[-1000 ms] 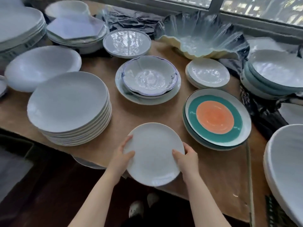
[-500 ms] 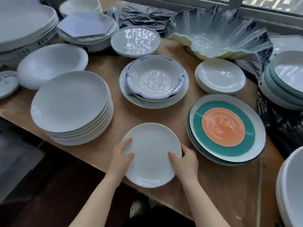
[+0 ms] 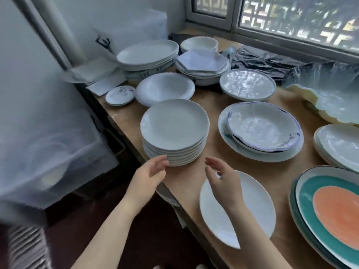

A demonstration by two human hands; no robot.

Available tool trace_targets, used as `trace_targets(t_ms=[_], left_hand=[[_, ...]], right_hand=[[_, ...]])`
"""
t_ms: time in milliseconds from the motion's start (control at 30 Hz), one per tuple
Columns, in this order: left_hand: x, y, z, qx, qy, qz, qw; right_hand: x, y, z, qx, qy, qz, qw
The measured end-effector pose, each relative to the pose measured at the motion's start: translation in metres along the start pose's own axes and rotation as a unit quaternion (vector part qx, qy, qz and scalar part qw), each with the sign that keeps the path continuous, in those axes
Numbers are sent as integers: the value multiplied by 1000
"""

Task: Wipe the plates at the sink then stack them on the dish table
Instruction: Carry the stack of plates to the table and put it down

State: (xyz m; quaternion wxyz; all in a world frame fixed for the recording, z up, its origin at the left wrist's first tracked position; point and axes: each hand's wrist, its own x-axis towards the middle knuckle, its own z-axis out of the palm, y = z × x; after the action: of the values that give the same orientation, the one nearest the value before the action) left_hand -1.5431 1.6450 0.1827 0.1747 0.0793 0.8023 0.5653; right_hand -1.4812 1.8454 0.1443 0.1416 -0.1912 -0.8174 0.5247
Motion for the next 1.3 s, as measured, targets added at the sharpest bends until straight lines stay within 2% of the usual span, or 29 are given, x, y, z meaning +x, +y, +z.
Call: trace_targets(t_ms=[167, 300, 400, 533, 733, 933, 1133, 1233, 1300], left_hand=[[-57, -8, -121, -48, 143, 22, 988], [-128, -19, -228, -80, 262, 50, 961], [-193, -19, -320, -90, 348, 84, 929], [-305, -14, -441, -35, 452, 138, 881], [-487, 1, -587, 128, 597, 162, 775], [-626, 3, -679, 188, 708, 168, 659], [-727, -33, -767, 205, 796, 155, 549], [-774, -55, -808, 196, 840, 131, 489], [-805, -76, -830, 198, 858, 106, 463]], right_hand=[[3, -90, 89, 82, -91, -82, 989], [-33, -185, 179, 120, -200, -162, 959], [-80, -276, 257, 170, -265, -230, 921], [-177, -406, 359, 267, -374, -289, 840], [-329, -556, 469, 326, -533, -375, 685], [-459, -654, 562, 348, -624, -421, 559], [-569, -726, 673, 395, -668, -424, 466], [-627, -758, 737, 410, -697, -396, 436], [-670, -772, 781, 415, -721, -367, 415]])
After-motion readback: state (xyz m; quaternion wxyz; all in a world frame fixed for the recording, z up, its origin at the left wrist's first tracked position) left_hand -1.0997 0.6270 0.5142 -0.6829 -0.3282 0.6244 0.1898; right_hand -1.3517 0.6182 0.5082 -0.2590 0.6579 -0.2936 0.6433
